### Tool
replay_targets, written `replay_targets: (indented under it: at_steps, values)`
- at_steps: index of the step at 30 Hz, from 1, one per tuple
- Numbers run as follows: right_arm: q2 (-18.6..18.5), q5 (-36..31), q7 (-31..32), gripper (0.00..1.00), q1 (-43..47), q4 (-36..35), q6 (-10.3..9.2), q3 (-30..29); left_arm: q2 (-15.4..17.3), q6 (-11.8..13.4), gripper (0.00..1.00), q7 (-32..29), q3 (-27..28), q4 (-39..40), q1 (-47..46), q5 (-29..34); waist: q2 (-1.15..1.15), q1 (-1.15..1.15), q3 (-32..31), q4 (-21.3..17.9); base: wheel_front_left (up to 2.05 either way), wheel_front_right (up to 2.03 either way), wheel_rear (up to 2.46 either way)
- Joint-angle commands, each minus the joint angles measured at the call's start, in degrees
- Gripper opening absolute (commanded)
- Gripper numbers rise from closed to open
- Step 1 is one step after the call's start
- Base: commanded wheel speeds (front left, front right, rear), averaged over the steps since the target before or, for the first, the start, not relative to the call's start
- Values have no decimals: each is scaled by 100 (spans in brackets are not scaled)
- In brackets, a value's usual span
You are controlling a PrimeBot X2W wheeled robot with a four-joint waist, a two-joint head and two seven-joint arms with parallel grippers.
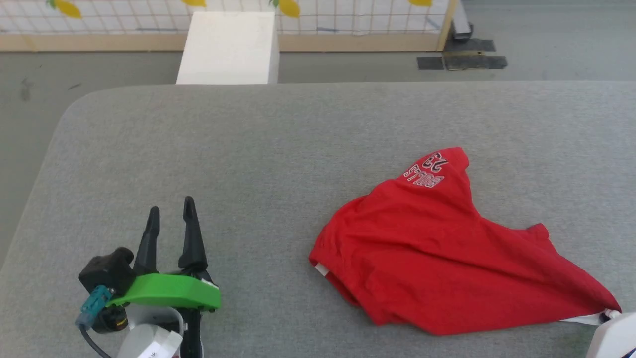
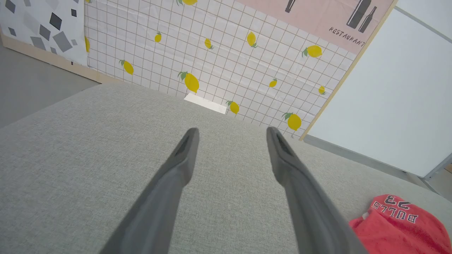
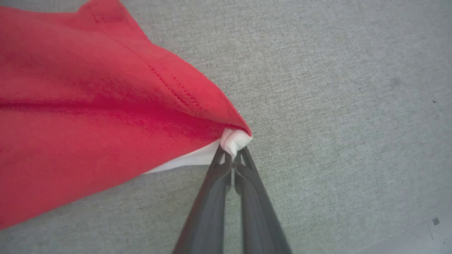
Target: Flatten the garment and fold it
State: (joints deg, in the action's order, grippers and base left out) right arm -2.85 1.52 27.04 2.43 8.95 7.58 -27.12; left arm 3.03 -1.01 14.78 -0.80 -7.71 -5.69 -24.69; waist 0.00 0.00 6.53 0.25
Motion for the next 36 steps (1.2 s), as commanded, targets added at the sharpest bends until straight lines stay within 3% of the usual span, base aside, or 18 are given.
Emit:
replay_targets:
  at_steps: [1,10,14,17,23,29,36]
  values:
    - [-3,34,-129,100,23,42,-9,-7,-14,-38,100,21,2,-32,105,23,0,0,-80,-88,0,0,0]
    - [-3,223,-2477,100,282,-301,-9,735,-15,-100,100,21,-163,-9,269,124,0,0,-333,-232,0,0,0]
    - [-3,288,-3078,100,400,-444,-9,1183,-15,-237,100,21,-518,20,354,266,0,0,-392,-283,0,0,0]
    - [-3,302,-3173,100,428,-430,-9,1393,-10,-419,100,-211,-1133,-169,368,467,0,0,-413,-295,0,0,0]
    - [-3,326,-3144,100,353,-428,-9,1542,-13,-580,100,-1804,-2098,-498,288,-6,0,0,-400,-302,0,0,0]
    - [-3,377,-3109,100,292,-488,-9,1664,-14,-529,100,-2720,-2451,-569,54,-578,0,0,-299,-351,0,0,0]
    - [-3,417,-3158,100,214,-619,-9,1802,-14,-296,100,-3019,-2477,-699,-348,-965,0,0,-151,-428,0,0,0]
